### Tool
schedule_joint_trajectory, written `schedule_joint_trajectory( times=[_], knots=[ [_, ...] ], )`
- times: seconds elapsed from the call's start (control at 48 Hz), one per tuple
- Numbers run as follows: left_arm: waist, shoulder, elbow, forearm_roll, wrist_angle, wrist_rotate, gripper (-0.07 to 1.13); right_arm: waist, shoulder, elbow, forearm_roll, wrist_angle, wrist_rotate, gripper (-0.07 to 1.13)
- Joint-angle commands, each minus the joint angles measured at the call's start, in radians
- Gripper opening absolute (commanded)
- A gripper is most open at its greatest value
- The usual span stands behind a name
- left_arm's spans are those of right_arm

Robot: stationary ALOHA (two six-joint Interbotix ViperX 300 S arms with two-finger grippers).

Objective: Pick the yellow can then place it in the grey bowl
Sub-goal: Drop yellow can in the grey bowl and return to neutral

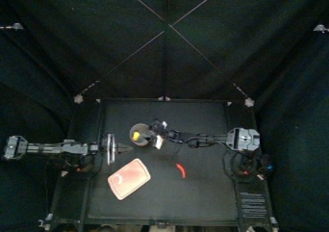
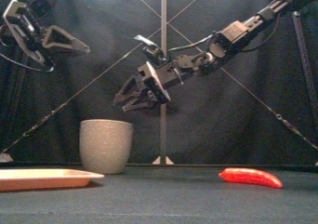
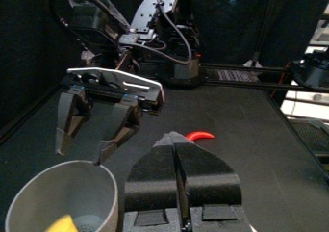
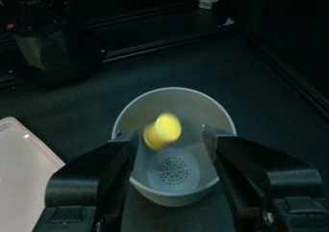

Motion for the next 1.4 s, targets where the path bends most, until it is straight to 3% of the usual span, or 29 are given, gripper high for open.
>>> schedule_joint_trajectory(
  times=[0.021, 0.625, 1.021, 1.396],
  knots=[
    [0.000, 0.002, -0.014, -0.002, -0.009, 0.000, 0.00, -0.003, -0.041, 0.006, 0.002, -0.015, -0.002, 0.90],
    [0.000, 0.002, 0.000, -0.002, -0.009, 0.002, 0.00, -0.006, -0.353, 0.459, 0.046, -0.304, -0.002, 0.90],
    [0.000, 0.000, 0.006, -0.003, -0.009, 0.003, 0.00, 0.074, -0.454, 0.581, 0.054, -0.311, -0.003, 0.91],
    [0.000, 0.000, 0.021, 0.000, -0.009, 0.003, 0.00, 0.101, -0.534, 0.653, 0.054, -0.305, -0.002, 0.91]
  ],
)
